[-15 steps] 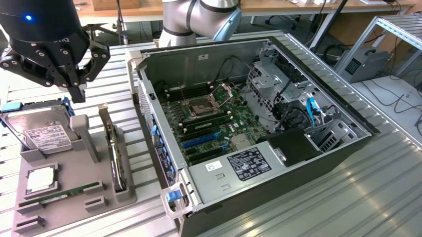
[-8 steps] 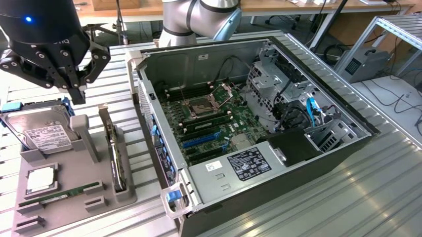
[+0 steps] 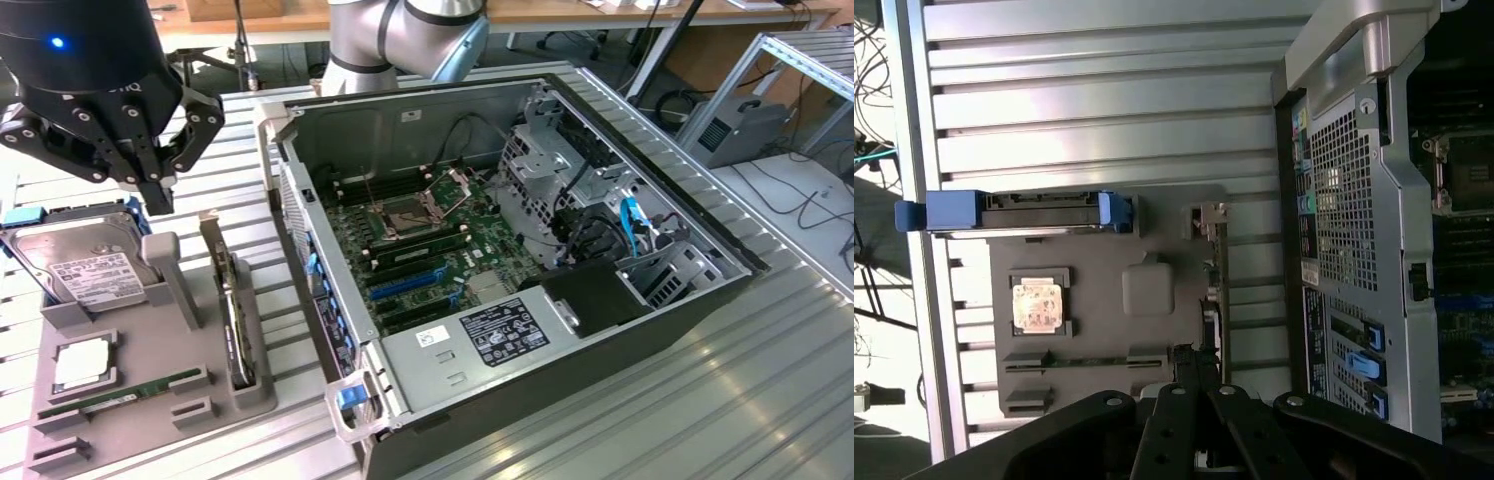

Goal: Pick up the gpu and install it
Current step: 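Reach for the gpu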

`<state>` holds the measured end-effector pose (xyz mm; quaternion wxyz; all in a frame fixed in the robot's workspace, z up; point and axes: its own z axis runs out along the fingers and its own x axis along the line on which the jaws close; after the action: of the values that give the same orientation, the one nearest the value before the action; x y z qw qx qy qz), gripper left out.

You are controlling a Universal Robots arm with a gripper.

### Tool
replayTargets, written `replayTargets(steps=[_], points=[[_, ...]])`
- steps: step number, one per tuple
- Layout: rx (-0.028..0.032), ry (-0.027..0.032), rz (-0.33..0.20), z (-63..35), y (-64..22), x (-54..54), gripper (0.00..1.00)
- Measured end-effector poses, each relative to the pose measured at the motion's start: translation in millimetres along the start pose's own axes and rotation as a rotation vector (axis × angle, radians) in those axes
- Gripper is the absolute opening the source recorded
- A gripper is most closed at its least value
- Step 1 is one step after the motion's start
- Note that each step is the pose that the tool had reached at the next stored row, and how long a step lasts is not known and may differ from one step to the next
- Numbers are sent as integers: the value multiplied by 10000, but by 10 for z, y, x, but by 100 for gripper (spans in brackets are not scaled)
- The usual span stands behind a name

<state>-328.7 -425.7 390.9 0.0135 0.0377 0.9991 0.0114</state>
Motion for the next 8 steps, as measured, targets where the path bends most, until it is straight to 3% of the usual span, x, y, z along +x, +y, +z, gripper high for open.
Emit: replayTargets(steps=[8], points=[[22, -2, -1, 0, -32, -2, 11]])
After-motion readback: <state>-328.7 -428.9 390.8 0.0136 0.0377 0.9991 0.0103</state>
